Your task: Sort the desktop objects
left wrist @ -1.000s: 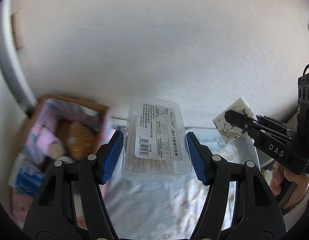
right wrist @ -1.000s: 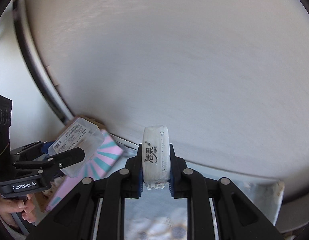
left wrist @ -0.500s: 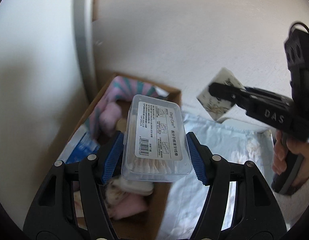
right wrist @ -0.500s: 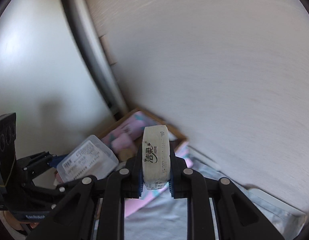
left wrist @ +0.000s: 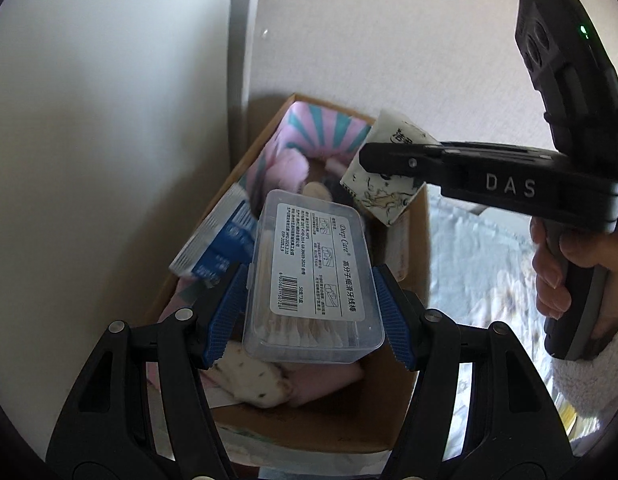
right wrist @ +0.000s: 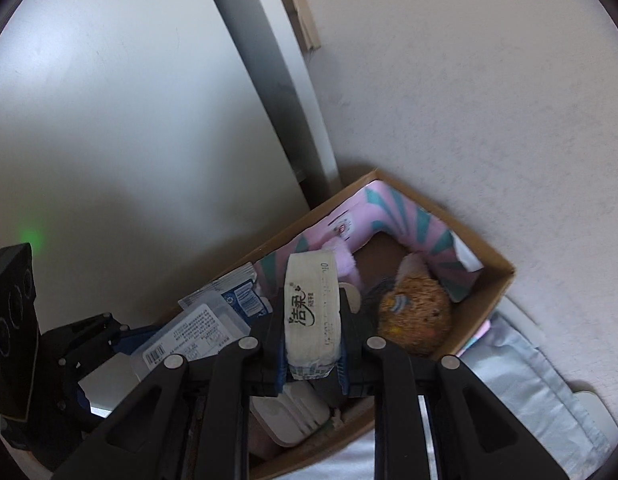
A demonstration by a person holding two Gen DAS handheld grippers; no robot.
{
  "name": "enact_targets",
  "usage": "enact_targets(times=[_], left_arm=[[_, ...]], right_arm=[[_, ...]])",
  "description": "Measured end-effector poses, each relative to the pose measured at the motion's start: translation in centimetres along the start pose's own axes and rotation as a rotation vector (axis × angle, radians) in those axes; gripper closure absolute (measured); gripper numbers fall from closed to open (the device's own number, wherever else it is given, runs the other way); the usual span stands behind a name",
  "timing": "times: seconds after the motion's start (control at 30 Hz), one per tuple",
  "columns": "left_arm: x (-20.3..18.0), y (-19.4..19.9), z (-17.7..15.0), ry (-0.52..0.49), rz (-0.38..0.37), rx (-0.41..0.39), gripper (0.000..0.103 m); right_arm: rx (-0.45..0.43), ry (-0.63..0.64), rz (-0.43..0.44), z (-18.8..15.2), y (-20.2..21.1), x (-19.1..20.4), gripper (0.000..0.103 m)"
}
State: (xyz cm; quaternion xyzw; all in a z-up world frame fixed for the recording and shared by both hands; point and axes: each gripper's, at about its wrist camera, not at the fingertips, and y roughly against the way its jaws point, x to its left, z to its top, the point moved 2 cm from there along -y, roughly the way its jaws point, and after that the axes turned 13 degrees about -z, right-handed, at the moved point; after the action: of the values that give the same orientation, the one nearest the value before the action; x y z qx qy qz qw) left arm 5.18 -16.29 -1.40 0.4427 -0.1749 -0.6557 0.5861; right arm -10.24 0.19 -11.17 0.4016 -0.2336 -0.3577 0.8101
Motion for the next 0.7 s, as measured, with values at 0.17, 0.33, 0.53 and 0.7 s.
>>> enact_targets(times=[0.17, 0.33, 0.53, 0.7], left_arm=[[2.4, -2.2, -1.1, 0.022, -0.014, 0.021, 0.041], [2.7, -2.9, -1.5, 0.05, -0.015, 0.098, 0.0], [2.9, -3.5, -1.9, 0.068, -0.083, 0.087, 0.0], [2.5, -4.4, -1.7, 0.053, -0.081, 0.076, 0.0]], right_arm=[[0.023, 0.002, 0.011, 2.2, -2.6, 2.3, 0.085], [0.03, -0.083, 0.033, 3.6, -4.0, 2.7, 0.03], [0.005, -0.18, -0.006, 4.2, -3.8, 0.8, 0.007], [0.003, -0.186, -0.044, 3.4, -2.6, -0.2, 0.005]])
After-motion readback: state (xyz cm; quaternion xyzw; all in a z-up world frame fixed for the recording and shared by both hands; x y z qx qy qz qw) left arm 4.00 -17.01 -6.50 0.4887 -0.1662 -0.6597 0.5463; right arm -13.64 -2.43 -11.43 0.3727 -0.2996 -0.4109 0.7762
